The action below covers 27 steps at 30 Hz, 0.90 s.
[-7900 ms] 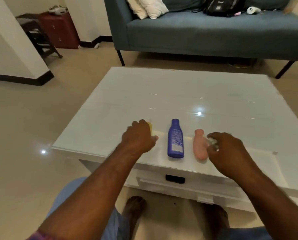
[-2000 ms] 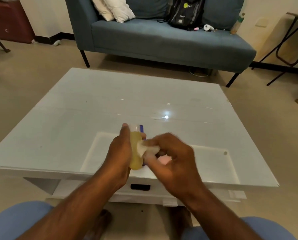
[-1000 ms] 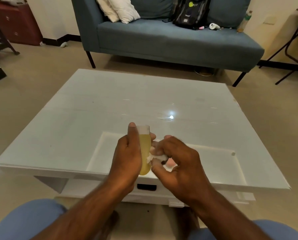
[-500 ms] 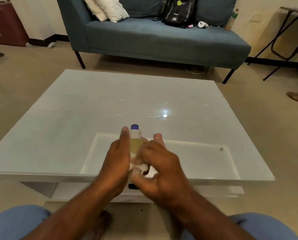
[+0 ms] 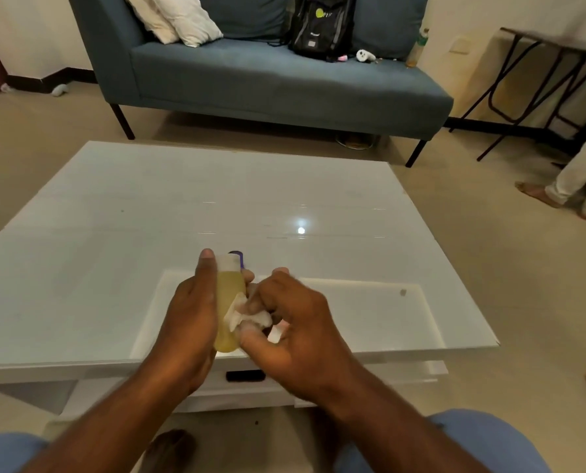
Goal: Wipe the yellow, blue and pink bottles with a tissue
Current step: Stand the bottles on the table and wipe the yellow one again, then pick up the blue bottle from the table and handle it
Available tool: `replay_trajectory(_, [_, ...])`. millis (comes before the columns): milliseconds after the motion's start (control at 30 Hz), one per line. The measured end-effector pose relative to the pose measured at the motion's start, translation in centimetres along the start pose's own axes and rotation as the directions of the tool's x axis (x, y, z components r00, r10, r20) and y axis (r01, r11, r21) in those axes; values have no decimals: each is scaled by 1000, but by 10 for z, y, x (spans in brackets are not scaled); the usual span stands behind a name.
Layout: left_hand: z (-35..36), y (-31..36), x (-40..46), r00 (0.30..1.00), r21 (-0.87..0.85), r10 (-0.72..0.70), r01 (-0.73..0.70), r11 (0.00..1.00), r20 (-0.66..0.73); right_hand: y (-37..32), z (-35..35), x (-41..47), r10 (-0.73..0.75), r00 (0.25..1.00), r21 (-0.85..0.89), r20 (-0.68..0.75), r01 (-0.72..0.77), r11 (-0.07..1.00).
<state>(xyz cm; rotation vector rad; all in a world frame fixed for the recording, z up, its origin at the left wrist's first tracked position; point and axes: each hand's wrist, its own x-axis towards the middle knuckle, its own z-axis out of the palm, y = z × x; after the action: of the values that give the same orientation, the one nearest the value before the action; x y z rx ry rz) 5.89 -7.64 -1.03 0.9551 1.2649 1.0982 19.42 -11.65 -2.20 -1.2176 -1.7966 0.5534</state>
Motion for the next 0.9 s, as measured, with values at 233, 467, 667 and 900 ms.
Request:
replay_trajectory(233, [2, -2, 1, 1000, -37, -6, 6, 999, 2, -1, 1, 4, 71, 984, 139, -160, -49, 989])
replay_trajectory(467, [-5, 0, 8, 998, -124, -56, 60, 990, 34, -6, 10, -9, 22, 986, 2, 163, -22, 1000])
replay_trajectory(667, [-3, -5, 15, 998, -109, -53, 51, 993, -15, 2, 1, 5, 119, 976, 141, -184, -94, 986])
replay_trajectory(900, [-12, 1, 25, 981, -215, -189, 194, 957, 46, 4, 6, -6, 213, 956, -54, 202, -206, 977])
